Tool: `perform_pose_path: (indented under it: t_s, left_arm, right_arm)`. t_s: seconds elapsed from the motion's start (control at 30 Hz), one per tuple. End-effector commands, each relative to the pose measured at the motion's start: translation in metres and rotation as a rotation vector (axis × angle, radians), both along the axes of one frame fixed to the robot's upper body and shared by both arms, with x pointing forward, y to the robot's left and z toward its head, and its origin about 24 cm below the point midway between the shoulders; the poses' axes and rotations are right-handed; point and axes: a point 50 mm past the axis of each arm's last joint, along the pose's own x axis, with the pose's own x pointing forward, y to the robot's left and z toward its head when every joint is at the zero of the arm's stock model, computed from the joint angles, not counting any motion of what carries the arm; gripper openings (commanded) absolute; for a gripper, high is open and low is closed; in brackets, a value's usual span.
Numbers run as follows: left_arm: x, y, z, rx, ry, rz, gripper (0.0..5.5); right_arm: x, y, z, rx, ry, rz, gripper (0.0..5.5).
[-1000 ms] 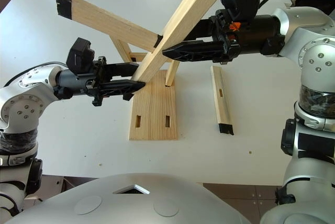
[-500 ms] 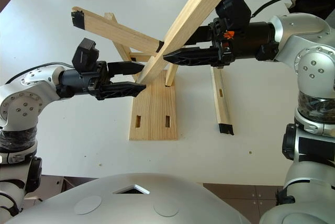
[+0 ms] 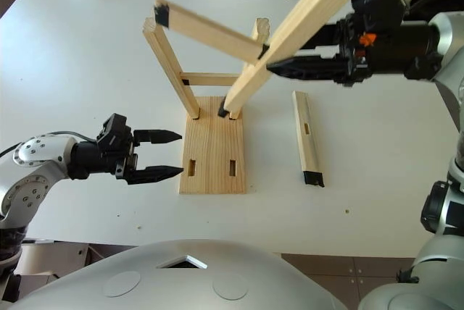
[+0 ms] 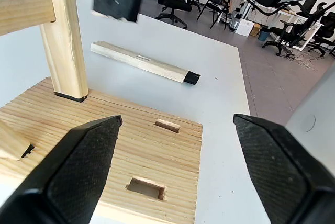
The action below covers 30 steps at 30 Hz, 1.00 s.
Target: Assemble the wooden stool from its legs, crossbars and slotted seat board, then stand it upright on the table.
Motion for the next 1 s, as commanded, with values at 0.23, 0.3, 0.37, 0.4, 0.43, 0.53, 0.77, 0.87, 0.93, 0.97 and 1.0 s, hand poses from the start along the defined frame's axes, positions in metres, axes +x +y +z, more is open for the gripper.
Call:
perform_pose_path:
  t_s: [0.23, 0.3, 0.37, 0.4, 0.43, 0.53, 0.77, 0.87, 0.93, 0.97, 1.0]
  left_arm:
    - [-0.01, 0.007, 0.0, 0.047, -0.019, 0.032, 3.94]
    - [-0.011, 0.011, 0.0, 0.055, -0.015, 0.033, 3.94]
    - [-0.013, 0.013, 0.001, 0.06, -0.013, 0.028, 3.94]
    - [-0.014, 0.015, 0.002, 0.062, -0.011, 0.025, 3.94]
    - [-0.015, 0.017, 0.003, 0.066, -0.008, 0.023, 3.94]
    - [-0.018, 0.026, 0.002, 0.094, 0.008, 0.03, 3.94]
    - [-0.008, 0.055, 0.003, 0.129, 0.013, 0.131, 3.94]
    - [-0.006, 0.058, 0.002, 0.128, 0.013, 0.144, 3.94]
    - [-0.007, 0.058, 0.002, 0.124, 0.013, 0.144, 3.94]
    - [-0.008, 0.058, 0.002, 0.122, 0.013, 0.143, 3.94]
    - [-0.008, 0.057, 0.002, 0.12, 0.012, 0.144, 3.94]
  right_arm:
    - [-0.028, 0.017, -0.045, -0.13, 0.0, 0.065, 2.02]
    - [-0.03, 0.018, -0.047, -0.144, -0.018, 0.068, 2.02]
    - [-0.031, 0.019, -0.049, -0.161, -0.046, 0.069, 2.02]
    - [-0.032, 0.02, -0.049, -0.165, -0.054, 0.071, 2.02]
    - [-0.034, 0.022, -0.05, -0.17, -0.068, 0.08, 2.02]
    - [-0.041, 0.025, -0.052, -0.178, -0.085, 0.105, 2.02]
    - [-0.051, 0.022, -0.063, -0.22, -0.077, 0.132, 2.02]
    - [-0.05, 0.019, -0.067, -0.25, -0.099, 0.127, 2.02]
    - [-0.048, 0.017, -0.068, -0.261, -0.119, 0.124, 2.02]
    - [-0.048, 0.017, -0.069, -0.267, -0.129, 0.123, 2.02]
    - [-0.047, 0.017, -0.069, -0.27, -0.135, 0.124, 2.02]
